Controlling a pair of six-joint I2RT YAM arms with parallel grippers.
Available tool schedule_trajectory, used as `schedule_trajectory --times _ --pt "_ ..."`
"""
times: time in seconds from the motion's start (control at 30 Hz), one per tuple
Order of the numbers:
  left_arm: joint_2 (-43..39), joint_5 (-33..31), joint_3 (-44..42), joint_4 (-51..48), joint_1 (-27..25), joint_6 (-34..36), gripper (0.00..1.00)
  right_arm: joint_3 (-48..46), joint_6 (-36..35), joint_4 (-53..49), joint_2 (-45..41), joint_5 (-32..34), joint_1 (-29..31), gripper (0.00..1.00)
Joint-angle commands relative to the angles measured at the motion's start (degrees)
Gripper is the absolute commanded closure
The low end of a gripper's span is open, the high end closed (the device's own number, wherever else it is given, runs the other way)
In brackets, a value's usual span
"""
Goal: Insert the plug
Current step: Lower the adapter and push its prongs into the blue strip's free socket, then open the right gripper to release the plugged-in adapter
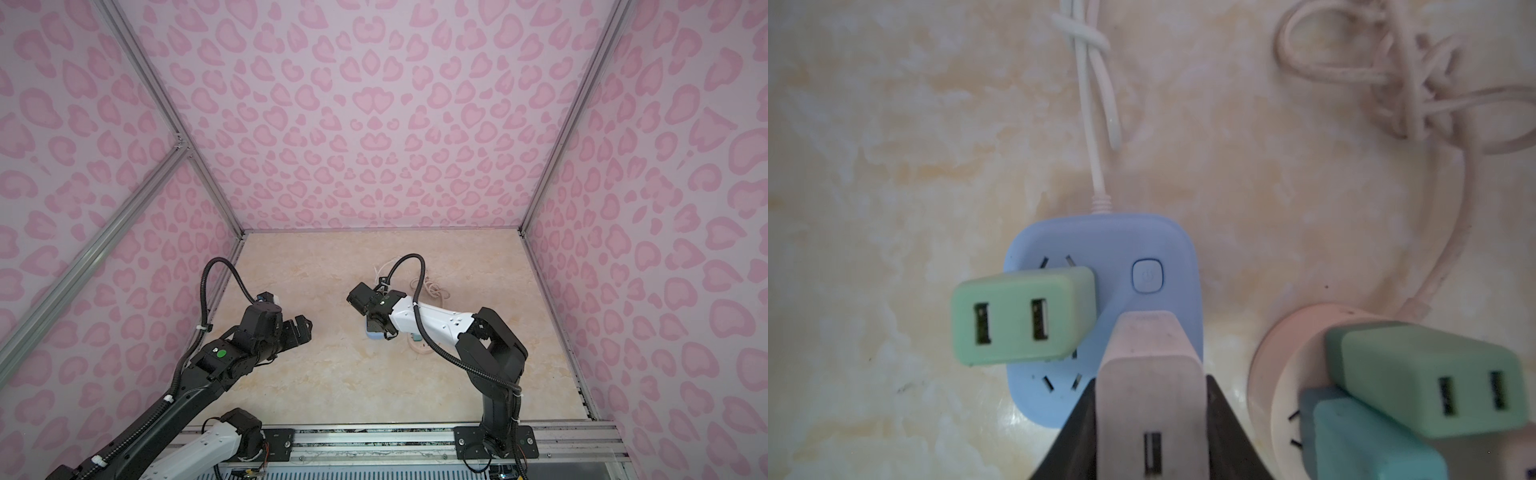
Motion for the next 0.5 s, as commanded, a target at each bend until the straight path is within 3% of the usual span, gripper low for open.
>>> schedule_trajectory --times 0.0,0.27,0.47 --pt "-0.2 0.3 0.5 0.9 0.0 0.1 0.03 0.6 -1.5 -5.2 0.1 -2.3 0.0 0.55" --pt "0.9 0.6 1.5 1.0 0.0 0.6 0.03 -0.3 -4.0 -6.1 -5.7 -1.2 -1.1 0.49" --pt "2.2 -0.3 1.3 3.0 -0.1 0.7 0.03 -7.7 -10.3 0.9 -17.6 -7.1 -5.4 0.48"
